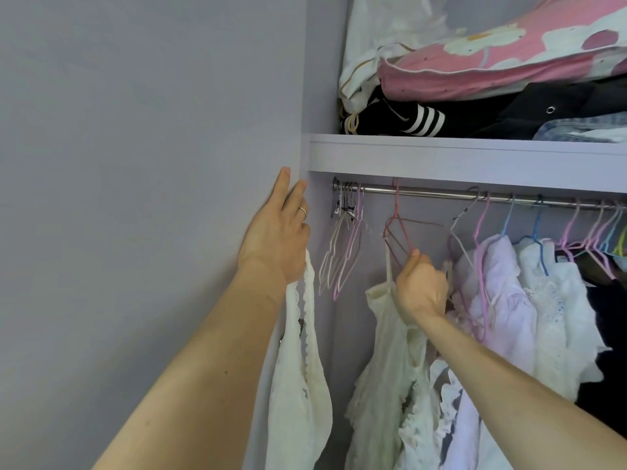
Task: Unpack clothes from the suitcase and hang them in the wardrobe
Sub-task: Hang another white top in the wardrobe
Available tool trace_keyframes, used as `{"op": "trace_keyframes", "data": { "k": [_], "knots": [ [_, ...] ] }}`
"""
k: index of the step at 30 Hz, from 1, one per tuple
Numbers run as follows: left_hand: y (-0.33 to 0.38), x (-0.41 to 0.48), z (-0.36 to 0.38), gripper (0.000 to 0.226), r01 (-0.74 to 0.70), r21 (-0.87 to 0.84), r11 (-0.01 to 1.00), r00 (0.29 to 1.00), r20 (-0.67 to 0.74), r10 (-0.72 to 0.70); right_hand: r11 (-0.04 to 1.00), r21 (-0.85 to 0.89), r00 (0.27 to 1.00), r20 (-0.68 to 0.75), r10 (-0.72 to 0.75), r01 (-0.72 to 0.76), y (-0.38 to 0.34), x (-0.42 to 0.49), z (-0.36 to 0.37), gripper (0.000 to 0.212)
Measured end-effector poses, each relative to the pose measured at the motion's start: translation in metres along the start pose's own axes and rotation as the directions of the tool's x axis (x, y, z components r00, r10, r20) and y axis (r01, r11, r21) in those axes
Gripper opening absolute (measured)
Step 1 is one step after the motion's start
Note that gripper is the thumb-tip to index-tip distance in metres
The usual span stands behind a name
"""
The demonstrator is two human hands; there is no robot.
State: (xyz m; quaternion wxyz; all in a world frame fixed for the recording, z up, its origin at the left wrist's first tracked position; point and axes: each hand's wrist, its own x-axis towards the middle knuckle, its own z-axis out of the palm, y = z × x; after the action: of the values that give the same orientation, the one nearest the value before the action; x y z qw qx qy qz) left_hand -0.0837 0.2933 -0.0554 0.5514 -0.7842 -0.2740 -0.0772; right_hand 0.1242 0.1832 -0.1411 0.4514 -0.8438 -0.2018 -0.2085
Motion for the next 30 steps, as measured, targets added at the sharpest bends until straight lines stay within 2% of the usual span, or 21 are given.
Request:
{"op": "trace_keyframes", "data": {
  "k": [4, 15, 19, 30],
  "knots": [
    [0.000, -0.003, 0.001, 0.060, 0.000, -0.006, 1.000, 1.000, 0.013, 0.001, 1.000, 0.005, 1.000, 0.017, -0.008, 0.008, 0.008, -0.003, 0.003, 0.051],
    [0.000, -0.001, -0.001, 0.059, 0.006, 0.002, 1.000, 1.000, 0.005, -0.006, 0.994, 0.093, 0.992, -0.114, -0.044, 0.055, 0.003, 0.018, -0.006, 0.047],
    [-0.003, -0.001, 0.002, 0.059, 0.012, 0.017, 1.000, 1.000, 0.004, -0.012, 0.991, 0.083, 0.993, -0.057, -0.104, 0.109, 0.006, 0.010, -0.008, 0.047],
    [0.002, 0.000, 0.002, 0.060, 0.019, 0.030, 0.999, 1.000, -0.004, -0.018, 0.993, 0.020, 0.993, -0.011, -0.117, 0.117, 0.050, -0.014, 0.004, 0.045]
  ]
}}
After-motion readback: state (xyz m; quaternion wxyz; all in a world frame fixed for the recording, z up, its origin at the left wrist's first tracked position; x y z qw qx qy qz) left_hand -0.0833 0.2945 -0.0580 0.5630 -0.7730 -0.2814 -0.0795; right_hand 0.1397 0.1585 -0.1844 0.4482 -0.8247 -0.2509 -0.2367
